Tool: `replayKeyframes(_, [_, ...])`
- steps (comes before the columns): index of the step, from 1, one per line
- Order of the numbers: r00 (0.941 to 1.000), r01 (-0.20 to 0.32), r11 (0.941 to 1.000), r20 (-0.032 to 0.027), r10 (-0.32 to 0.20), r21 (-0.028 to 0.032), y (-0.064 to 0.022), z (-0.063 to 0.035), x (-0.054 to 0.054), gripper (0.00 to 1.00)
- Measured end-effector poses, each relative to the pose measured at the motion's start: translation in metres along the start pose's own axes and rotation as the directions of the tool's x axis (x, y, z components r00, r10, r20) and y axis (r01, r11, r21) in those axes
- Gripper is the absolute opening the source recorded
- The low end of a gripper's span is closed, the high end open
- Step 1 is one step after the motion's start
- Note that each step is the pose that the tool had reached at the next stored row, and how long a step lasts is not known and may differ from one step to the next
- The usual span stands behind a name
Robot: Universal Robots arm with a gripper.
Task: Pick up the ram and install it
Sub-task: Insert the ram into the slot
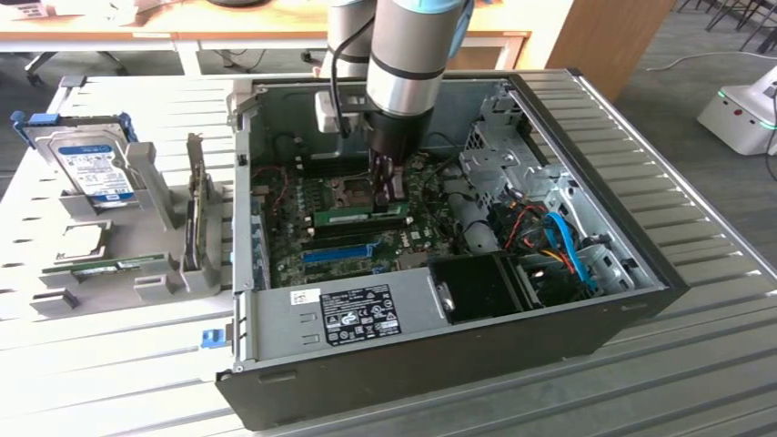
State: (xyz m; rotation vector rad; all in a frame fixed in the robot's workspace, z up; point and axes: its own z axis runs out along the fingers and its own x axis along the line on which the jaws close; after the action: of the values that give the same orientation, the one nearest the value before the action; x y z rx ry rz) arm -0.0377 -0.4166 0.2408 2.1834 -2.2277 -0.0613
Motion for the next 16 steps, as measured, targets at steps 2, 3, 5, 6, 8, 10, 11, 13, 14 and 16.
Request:
replayKeyframes(2, [1.0, 0.0, 1.0, -0.0001, 0.0, 0.0003, 0.0, 0.0012, 0.0, 0.12])
replayKeyframes(3, [1.0, 0.0, 1.0, -0.0003, 0.0, 0.0002, 0.0, 0.0013, 0.0001, 0.12])
replayKeyframes(5, [1.0, 0.0, 1.0, -0.0003, 0.0, 0.0002, 0.0, 0.0013, 0.0001, 0.12])
replayKeyframes(6, [1.0, 0.0, 1.0, -0.0002, 0.0, 0.0003, 0.0, 0.0013, 0.0, 0.12])
replayKeyframes(8, [1.0, 0.0, 1.0, 0.0029, 0.0, 0.0007, 0.0001, 0.0015, 0.0, 0.12])
replayKeyframes(10, [1.0, 0.0, 1.0, 0.0056, 0.0, 0.0011, 0.0, 0.0015, 0.0, 0.12])
replayKeyframes(11, [1.0, 0.0, 1.0, 0.0056, 0.0, 0.001, 0.0, 0.0015, 0.0, 0.12])
replayKeyframes(13, [1.0, 0.0, 1.0, 0.0056, 0.0, 0.001, 0.0, 0.0014, 0.0, 0.12])
replayKeyframes(14, [1.0, 0.0, 1.0, 0.0063, 0.0, 0.0009, 0.0, 0.0015, 0.0003, 0.12])
replayKeyframes(16, [1.0, 0.0, 1.0, 0.0092, 0.0, 0.0018, 0.0, 0.002, 0.0007, 0.12])
